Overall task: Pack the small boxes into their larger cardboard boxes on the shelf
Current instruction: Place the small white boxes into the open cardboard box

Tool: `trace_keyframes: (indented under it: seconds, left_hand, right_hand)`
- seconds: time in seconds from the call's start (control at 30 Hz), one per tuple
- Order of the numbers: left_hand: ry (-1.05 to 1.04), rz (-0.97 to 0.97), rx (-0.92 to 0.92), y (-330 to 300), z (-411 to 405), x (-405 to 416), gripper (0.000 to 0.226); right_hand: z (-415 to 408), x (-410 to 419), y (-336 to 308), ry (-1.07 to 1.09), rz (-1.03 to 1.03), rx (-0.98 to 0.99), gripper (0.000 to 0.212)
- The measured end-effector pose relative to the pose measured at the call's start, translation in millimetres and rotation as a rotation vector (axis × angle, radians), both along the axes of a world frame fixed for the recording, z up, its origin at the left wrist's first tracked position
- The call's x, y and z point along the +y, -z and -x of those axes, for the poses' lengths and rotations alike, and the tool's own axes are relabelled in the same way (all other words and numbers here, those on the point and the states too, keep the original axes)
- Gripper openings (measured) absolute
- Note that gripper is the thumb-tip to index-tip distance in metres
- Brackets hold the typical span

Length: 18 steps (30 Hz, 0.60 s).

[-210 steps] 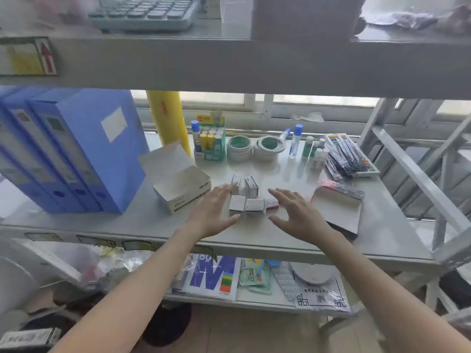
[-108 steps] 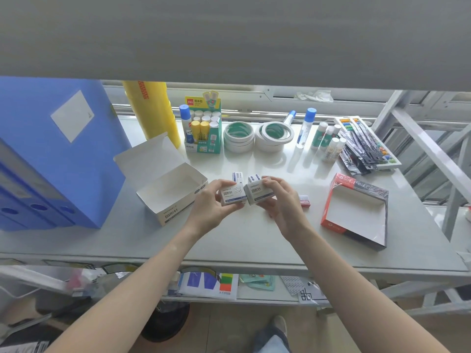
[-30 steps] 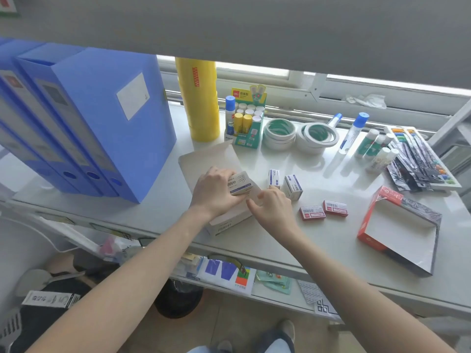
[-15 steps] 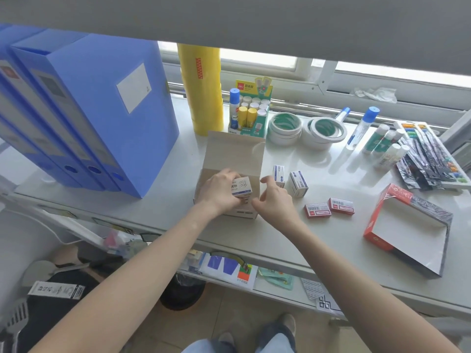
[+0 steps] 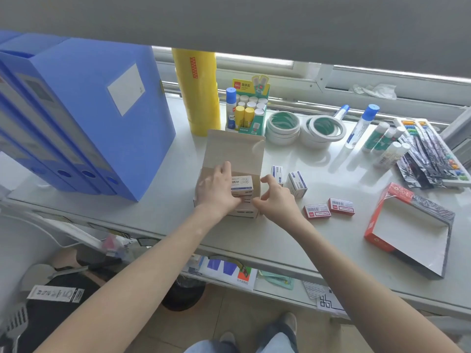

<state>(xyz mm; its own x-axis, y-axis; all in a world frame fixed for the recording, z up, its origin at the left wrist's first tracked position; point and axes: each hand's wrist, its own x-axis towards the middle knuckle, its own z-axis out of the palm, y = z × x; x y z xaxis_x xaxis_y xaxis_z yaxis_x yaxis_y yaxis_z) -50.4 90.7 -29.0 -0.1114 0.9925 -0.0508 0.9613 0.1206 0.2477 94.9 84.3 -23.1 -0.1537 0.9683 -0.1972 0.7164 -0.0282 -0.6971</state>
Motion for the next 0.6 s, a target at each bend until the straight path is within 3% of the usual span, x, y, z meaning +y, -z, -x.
trace_keyframes:
  seconds: [0.1, 0.23, 0.43, 0.6]
  left_hand:
    - [-0.036, 0.124, -0.044, 0.5, 1.4, 1.3, 0.063]
    - [-0.093, 0.079, -0.208, 0.2, -2.7, 5.1, 0.048]
    - [-0.165, -0.028, -0.501, 7.3, -7.1, 0.8, 0.049]
    - [-0.157, 0.021, -0.533, 5.3, 0.9, 1.4, 0.046]
  right_hand:
    - [0.3, 1.4, 2.0, 0.003, 0.023, -0.002, 0.042]
    - [0.7, 2.6, 1.7, -0.013, 0.003, -0.015, 0.041]
    - [-2.7, 4.7, 0.9, -0.069, -0.015, -0.064, 0.041]
    - [-4.7, 7.3, 3.1, -0.073, -0.008, -0.072, 0.041]
